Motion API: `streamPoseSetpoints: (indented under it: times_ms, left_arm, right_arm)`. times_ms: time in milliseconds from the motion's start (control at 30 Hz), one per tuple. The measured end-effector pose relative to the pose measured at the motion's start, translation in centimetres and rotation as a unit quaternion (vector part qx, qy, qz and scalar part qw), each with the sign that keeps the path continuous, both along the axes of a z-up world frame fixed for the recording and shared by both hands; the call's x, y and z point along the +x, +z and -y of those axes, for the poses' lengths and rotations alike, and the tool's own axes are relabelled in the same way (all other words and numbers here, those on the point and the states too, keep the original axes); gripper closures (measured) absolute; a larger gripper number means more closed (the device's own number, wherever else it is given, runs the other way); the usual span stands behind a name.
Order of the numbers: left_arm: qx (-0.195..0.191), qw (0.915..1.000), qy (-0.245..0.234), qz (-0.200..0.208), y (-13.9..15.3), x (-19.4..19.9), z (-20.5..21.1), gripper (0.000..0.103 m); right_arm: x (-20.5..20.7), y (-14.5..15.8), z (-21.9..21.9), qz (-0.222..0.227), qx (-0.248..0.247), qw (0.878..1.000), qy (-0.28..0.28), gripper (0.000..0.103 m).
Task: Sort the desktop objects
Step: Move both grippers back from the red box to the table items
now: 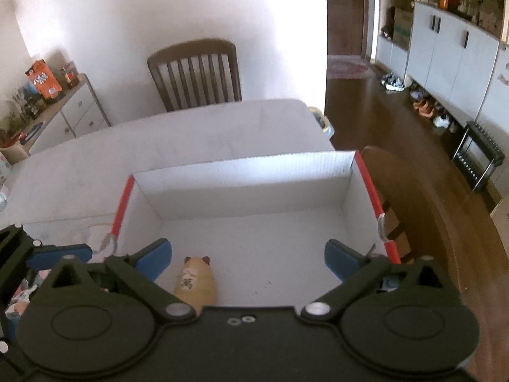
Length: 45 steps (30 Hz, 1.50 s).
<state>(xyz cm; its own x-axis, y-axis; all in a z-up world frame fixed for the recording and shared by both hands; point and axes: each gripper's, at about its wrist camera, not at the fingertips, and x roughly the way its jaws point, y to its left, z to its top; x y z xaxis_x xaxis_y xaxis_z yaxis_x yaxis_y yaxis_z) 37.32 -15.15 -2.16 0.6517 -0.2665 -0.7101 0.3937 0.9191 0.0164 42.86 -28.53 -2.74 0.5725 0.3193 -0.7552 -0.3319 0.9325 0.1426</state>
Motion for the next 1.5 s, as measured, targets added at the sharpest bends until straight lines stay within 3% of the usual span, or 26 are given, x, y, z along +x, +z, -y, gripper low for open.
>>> streamPoseSetpoints:
  times_ms: [433,767,1500]
  left_arm:
    - [-0.029,0.9987,0.017,0.038,2.1,-4.0,-4.8,0.0]
    - [-0.038,0.9964,0.031,0.069,3.6,-7.7,-9.0,0.0]
    - [-0.032,0.9895,0.107,0.091,2.0,-14.9,-20.0,0.0]
  right_arm:
    - [-4.5,3.1,-1.0,0.067,0.038,0.997,-0.024,0.0]
    - [-8.7,4.7,-4.5,0.112,0.034,0.993,-0.006,0.0]
    - [-15.2,3.6,-13.7,0.122,0.044,0.991,0.034,0.0]
